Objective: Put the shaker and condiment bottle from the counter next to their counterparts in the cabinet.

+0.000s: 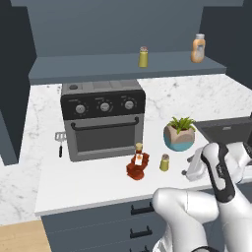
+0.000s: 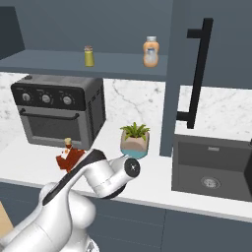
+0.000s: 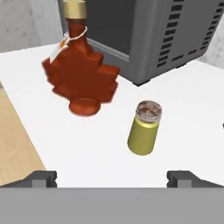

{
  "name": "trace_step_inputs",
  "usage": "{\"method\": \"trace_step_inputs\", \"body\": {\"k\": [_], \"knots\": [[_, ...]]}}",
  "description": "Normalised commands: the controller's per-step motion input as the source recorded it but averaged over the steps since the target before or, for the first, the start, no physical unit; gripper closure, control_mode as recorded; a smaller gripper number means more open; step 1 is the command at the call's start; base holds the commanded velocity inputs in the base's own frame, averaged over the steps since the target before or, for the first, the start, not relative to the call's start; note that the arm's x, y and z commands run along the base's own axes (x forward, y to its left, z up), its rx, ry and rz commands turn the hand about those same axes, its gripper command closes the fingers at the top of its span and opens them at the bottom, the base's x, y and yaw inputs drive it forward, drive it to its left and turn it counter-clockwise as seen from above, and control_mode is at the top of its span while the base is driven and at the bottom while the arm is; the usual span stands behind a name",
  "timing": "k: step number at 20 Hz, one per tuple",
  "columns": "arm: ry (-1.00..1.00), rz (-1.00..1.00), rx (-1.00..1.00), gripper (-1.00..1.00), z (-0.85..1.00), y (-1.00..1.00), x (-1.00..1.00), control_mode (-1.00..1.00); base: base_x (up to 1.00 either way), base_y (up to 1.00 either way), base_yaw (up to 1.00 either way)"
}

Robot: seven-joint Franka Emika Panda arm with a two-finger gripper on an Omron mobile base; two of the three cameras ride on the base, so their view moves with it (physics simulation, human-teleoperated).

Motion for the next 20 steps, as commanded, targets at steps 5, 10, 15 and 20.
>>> {"method": "trace_step_inputs", "body": {"k": [5,10,15,20], "knots": [[0.0,0.0,0.06,-1.0,0.0,-0.1,0.0,-1.0,0.0,0.0,0.0],[0.0,0.0,0.06,-1.0,0.0,-0.03,0.15,-1.0,0.0,0.0,0.0],[0.0,0.0,0.03,-1.0,0.0,0.0,0.5,-1.0,0.0,0.0,0.0],[0.0,0.01,0.01,-1.0,-0.04,-0.02,0.33,-1.0,0.0,0.0,0.0]]}}
